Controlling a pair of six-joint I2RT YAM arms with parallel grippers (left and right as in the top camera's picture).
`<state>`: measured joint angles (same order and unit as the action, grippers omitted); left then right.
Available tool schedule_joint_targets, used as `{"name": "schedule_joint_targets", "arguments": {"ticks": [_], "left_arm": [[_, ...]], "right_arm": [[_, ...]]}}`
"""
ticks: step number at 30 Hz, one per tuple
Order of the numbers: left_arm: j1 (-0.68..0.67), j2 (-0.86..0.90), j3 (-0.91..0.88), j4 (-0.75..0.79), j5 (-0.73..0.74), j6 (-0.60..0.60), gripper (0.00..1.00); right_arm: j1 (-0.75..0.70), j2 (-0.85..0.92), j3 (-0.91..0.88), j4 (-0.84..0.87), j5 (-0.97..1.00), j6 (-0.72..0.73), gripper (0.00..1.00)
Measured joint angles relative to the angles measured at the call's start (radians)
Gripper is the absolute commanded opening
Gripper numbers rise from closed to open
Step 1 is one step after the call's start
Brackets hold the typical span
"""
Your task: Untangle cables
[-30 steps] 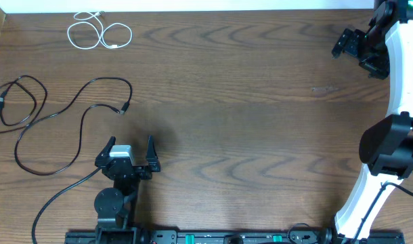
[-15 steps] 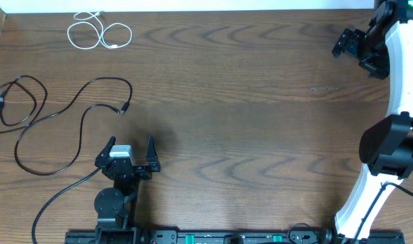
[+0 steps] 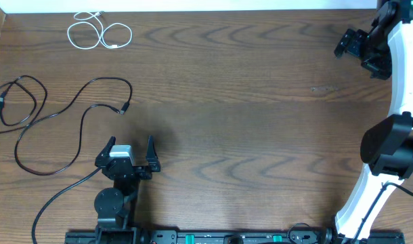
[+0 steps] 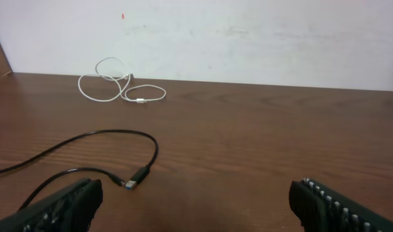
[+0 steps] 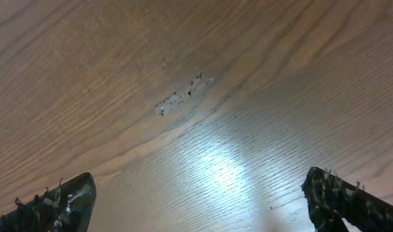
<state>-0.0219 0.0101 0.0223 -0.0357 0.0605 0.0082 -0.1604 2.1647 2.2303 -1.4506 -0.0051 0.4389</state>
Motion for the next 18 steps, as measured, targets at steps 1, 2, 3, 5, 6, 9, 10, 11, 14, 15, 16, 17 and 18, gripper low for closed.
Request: {"name": "schedule_joint_targets", "arguments": {"ticks": [1, 2, 3, 5, 6, 9, 10, 11, 14, 15, 16, 17, 18], "left_arm": [[0.000, 0.000, 0.000, 0.000, 0.000, 0.000, 0.98], [0.000, 0.000, 0.000, 0.000, 0.000, 0.000, 0.98], [0.000, 0.000, 0.000, 0.000, 0.000, 0.000, 0.98], [0.000, 0.000, 0.000, 0.000, 0.000, 0.000, 0.98], [0.000, 0.000, 0.000, 0.000, 0.000, 0.000, 0.98], [0.000, 0.000, 0.000, 0.000, 0.000, 0.000, 0.98], [0.000, 0.000, 0.000, 0.000, 0.000, 0.000, 0.98], [0.000, 0.000, 0.000, 0.000, 0.000, 0.000, 0.98], [0.000, 0.000, 0.000, 0.000, 0.000, 0.000, 0.98], [0.000, 0.000, 0.000, 0.000, 0.000, 0.000, 0.98], [0.000, 0.000, 0.000, 0.000, 0.000, 0.000, 0.98], [0.000, 0.000, 0.000, 0.000, 0.000, 0.000, 0.98], [0.000, 0.000, 0.000, 0.000, 0.000, 0.000, 0.98]], "right_arm": [[0.000, 0.000, 0.000, 0.000, 0.000, 0.000, 0.99], [0.000, 0.000, 0.000, 0.000, 0.000, 0.000, 0.99], [0.000, 0.000, 0.000, 0.000, 0.000, 0.000, 0.99], [0.001, 0.000, 0.000, 0.000, 0.000, 0.000, 0.99], [0.002, 0.000, 0.000, 0.000, 0.000, 0.000, 0.99], [0.005, -0.007, 0.000, 0.000, 0.000, 0.000, 0.99], [0.008, -0.012, 0.000, 0.000, 0.000, 0.000, 0.99], [0.011, -0.021, 0.000, 0.000, 0.000, 0.000, 0.99], [0.025, -0.067, -0.001, 0.000, 0.003, 0.000, 0.99], [0.028, -0.079, -0.001, 0.000, 0.007, 0.000, 0.99], [0.034, -0.100, -0.001, 0.000, 0.017, 0.000, 0.99], [0.038, -0.117, -0.001, 0.000, 0.025, 0.000, 0.99], [0.043, -0.138, -0.001, 0.000, 0.033, 0.000, 0.99]]}}
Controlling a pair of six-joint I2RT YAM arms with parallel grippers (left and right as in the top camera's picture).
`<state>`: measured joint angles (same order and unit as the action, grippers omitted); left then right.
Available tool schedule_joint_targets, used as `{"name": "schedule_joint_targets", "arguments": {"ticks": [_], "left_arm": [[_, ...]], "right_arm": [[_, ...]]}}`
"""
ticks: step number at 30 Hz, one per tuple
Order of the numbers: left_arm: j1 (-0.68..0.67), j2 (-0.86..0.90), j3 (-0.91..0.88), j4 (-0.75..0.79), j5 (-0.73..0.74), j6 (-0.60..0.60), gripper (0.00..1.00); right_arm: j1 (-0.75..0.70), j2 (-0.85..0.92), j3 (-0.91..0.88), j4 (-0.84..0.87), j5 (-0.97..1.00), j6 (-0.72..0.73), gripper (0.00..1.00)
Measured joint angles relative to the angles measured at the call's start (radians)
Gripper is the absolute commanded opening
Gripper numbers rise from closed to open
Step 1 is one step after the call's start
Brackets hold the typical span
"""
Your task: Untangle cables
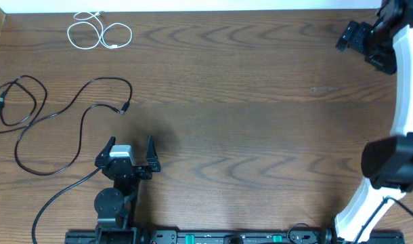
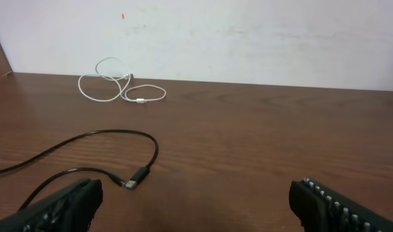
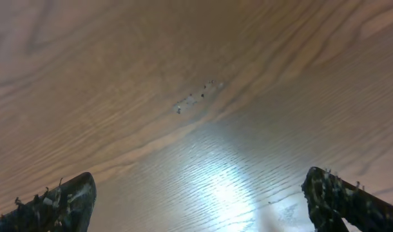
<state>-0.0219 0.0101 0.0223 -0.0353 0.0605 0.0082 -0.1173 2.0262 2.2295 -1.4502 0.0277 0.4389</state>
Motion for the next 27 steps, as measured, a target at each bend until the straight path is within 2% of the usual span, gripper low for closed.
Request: {"name": "schedule_joint_targets", "arguments": {"ticks": [7, 15, 20, 23, 27], "left_arm": [[0.000, 0.000, 0.000, 0.000, 0.000, 0.000, 0.98], [0.000, 0.000, 0.000, 0.000, 0.000, 0.000, 0.98], [0.000, 0.000, 0.000, 0.000, 0.000, 0.000, 0.98], [0.000, 0.000, 0.000, 0.000, 0.000, 0.000, 0.98], [0.000, 0.000, 0.000, 0.000, 0.000, 0.000, 0.98]], "right_arm": [[0.053, -0.117, 0.000, 0.007, 0.043, 0.000, 0.99], [0.245, -0.322, -0.001, 0.106, 0.251, -0.016, 0.99], [0.268, -0.467, -0.003, 0.154, 0.316, -0.039, 0.99], [0.259, -0.547, -0.065, 0.211, 0.332, -0.043, 0.99], [0.249, -0.692, -0.272, 0.369, 0.335, -0.050, 0.99]]}}
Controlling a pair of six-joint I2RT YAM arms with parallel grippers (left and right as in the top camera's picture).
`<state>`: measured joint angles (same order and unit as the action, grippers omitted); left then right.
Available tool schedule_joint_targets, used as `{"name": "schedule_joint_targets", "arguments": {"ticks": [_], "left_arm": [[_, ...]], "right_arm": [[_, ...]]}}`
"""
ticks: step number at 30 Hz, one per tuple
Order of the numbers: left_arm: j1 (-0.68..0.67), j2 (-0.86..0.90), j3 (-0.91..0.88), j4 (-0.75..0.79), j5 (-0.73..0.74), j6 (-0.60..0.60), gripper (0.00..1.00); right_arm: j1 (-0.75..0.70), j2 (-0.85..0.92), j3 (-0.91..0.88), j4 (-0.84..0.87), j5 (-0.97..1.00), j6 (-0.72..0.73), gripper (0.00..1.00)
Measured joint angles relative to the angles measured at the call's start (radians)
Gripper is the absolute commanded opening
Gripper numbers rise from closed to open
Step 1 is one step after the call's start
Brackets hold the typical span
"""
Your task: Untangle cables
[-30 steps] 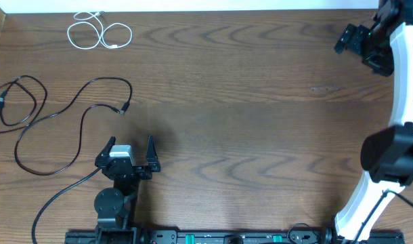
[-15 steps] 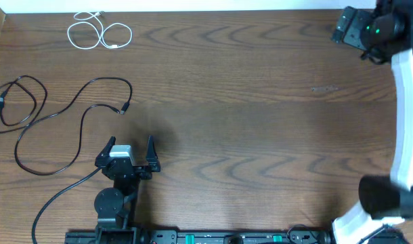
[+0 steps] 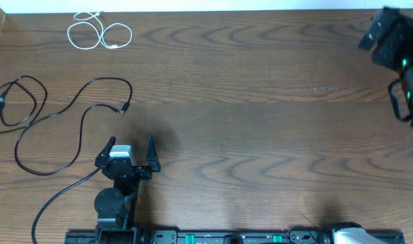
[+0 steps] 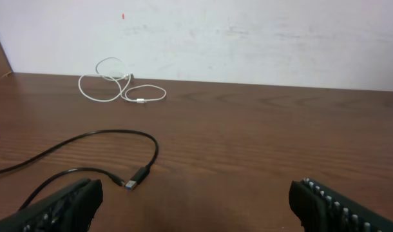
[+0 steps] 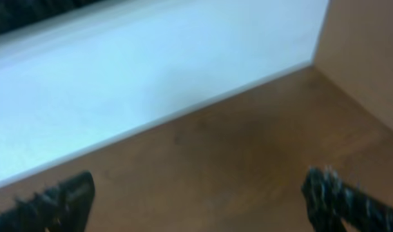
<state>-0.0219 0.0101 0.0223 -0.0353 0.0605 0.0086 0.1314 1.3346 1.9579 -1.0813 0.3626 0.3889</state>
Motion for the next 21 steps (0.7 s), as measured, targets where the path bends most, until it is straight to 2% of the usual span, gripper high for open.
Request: {"name": "schedule_joint_targets", "arguments": {"ticks": [13, 21], "left_arm": [[0.000, 0.000, 0.000, 0.000, 0.000, 0.000, 0.98], [0.000, 0.000, 0.000, 0.000, -0.001, 0.000, 0.98]], "right_arm": [[-0.018, -0.497, -0.868, 0.751, -0.194, -0.128, 0.99], [-0.138, -0.821, -1.268, 1.039, -0.281, -0.159, 0.99]]}}
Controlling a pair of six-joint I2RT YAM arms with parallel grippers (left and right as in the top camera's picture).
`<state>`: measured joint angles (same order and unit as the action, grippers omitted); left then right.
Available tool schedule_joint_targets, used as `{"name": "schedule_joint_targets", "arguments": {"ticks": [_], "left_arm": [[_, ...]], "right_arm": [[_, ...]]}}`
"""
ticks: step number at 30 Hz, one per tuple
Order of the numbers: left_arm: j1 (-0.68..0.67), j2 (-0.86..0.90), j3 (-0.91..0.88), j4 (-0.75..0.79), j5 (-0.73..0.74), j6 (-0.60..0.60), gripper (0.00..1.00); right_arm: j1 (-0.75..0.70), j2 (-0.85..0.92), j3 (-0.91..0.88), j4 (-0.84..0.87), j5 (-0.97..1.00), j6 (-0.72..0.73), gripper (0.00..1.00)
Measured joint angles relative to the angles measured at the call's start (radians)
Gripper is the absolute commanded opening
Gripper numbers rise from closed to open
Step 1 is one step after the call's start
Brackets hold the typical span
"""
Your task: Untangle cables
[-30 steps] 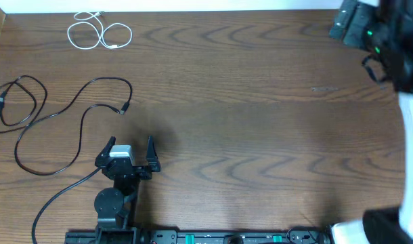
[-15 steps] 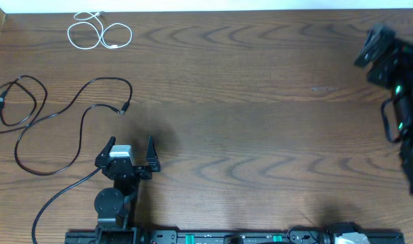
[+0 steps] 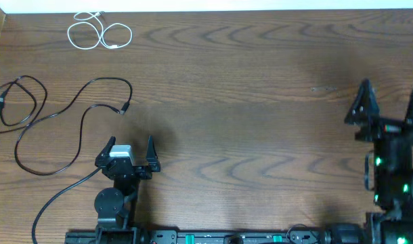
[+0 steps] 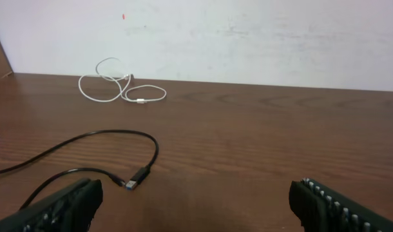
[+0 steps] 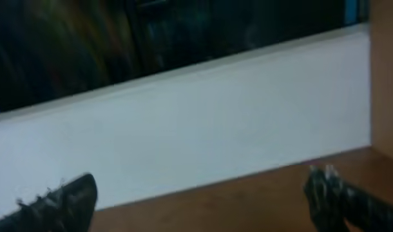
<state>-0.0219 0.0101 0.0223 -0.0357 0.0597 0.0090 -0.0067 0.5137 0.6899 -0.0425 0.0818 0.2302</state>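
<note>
A black cable (image 3: 71,112) snakes across the table's left side, its USB plug (image 4: 139,176) lying free in front of my left gripper. A white cable (image 3: 98,34) lies coiled apart at the far left corner, also seen as white loops (image 4: 113,87). My left gripper (image 3: 131,146) rests open and empty near the front edge. At the right side my right gripper (image 3: 388,107) stands open and empty, pointing toward the back wall.
A white wall (image 4: 248,38) bounds the table's far edge. A wooden side panel (image 5: 386,77) stands at the right in the right wrist view. A small scuff mark (image 3: 323,89) lies on the table at the right.
My right arm has come down from the far right corner to the right front of the table, gripper open. Left arm and both cables are unchanged.
My right gripper hung open at the far right over a scuff on the wood, then nearer the back corner, then facing the wall. Now it rests low at the right front. The left gripper and the separated cables stayed put throughout.
</note>
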Motion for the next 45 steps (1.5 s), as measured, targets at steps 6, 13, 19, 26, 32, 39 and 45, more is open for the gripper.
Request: {"name": "schedule_joint_targets", "arguments": {"ticks": [6, 13, 19, 26, 32, 39, 45], "left_arm": [[0.000, 0.000, 0.000, 0.000, 0.000, 0.000, 0.98], [0.000, 0.000, 0.000, 0.000, 0.000, 0.000, 0.98], [0.000, 0.000, 0.000, 0.001, 0.000, 0.000, 0.98], [0.000, 0.000, 0.000, 0.000, 0.000, 0.000, 0.98], [0.000, 0.000, 0.000, 0.000, 0.000, 0.000, 0.98], [0.000, 0.000, 0.000, 0.000, 0.000, 0.000, 0.98], [0.000, 0.000, 0.000, 0.001, 0.000, 0.000, 0.98]], "right_arm": [[-0.001, -0.156, -0.228, 0.124, -0.030, -0.031, 0.99], [-0.001, -0.300, -0.367, 0.153, -0.047, -0.046, 0.99], [0.002, -0.377, -0.441, 0.152, -0.056, -0.052, 0.99], [0.013, -0.435, -0.509, 0.160, -0.061, -0.053, 0.99], [0.013, -0.498, -0.607, 0.216, -0.061, -0.053, 0.99], [0.013, -0.501, -0.668, 0.227, -0.060, -0.052, 0.99], [0.013, -0.501, -0.680, 0.196, -0.052, -0.064, 0.99]]}}
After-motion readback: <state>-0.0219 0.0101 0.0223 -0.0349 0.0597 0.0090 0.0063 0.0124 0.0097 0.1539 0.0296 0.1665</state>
